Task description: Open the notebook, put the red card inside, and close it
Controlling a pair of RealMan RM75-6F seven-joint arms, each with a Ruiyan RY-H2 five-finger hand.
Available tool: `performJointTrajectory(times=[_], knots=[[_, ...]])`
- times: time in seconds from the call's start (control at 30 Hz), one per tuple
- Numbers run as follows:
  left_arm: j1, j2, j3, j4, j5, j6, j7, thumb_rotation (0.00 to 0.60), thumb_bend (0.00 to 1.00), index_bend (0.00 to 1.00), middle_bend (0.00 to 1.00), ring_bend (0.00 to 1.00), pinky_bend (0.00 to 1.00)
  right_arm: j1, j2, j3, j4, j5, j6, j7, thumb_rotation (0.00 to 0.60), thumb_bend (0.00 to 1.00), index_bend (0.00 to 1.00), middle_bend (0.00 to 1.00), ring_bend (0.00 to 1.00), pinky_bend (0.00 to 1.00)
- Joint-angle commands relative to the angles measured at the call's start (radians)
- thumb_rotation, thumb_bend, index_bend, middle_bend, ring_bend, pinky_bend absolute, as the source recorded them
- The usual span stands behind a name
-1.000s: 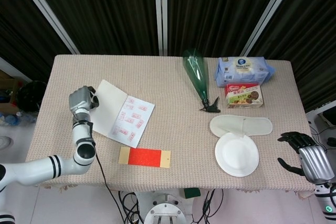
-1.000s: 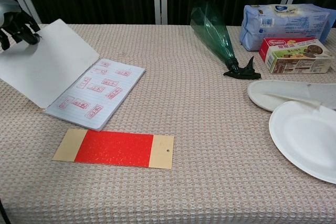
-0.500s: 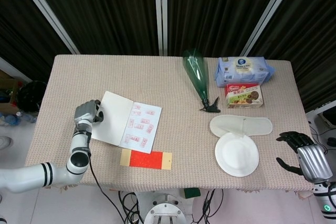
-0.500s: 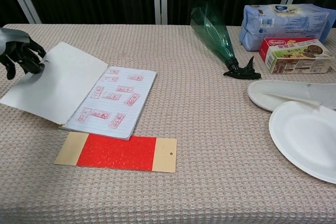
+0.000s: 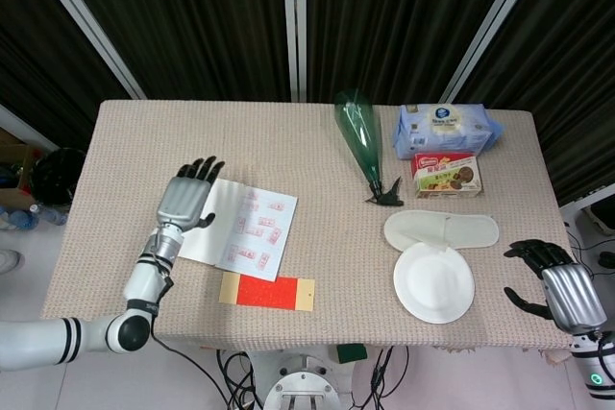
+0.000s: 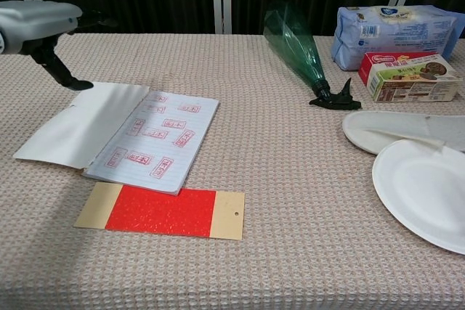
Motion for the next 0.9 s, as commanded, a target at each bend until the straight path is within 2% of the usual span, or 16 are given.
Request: performJointTrajectory(times=[0.03,0.2,0.33,0.63,0.9], knots=[[0.007,0.011,0.107,-0.064,0.164,-0.009,0.022,0.6,0.23,0.01,0.01,0.03,0.13,0.002,0.0,-0.001,-0.002,0.0,-0.003,-0.003,0.6,0.17,0.36,0.27,0.21,0.27],[0.007,-0.019,0.163,-0.049,0.248,-0.031,0.055,0.6,0.23,0.01,0.0,0.02,0.12,0.004,0.0,-0.001,-0.007,0.002,-0.006,-0.006,0.6,0.17,0.36,0.27,0.21,0.27],[0.014,-0.038,0.189,-0.053,0.251,-0.03,0.098,0.6,0.23,0.0,0.0,0.02,0.12,0.004,-0.003,-0.002,-0.005,0.006,-0.011,-0.005,0.6,0.17,0.36,0.27,0.21,0.27],[0.04,-0.064,0.219,-0.086,0.214,-0.026,0.131,0.6,0.21,0.0,0.0,0.02,0.12,0.007,-0.005,-0.002,-0.004,0.006,-0.014,-0.004,0.6,0.17,0.36,0.27,0.21,0.27],[0.052,-0.123,0.213,-0.008,0.239,-0.018,0.133,0.6,0.19,0.0,0.0,0.02,0.12,0.008,-0.004,-0.002,-0.007,0.006,-0.013,-0.007,0.6,0.17,0.36,0.27,0.21,0.27]])
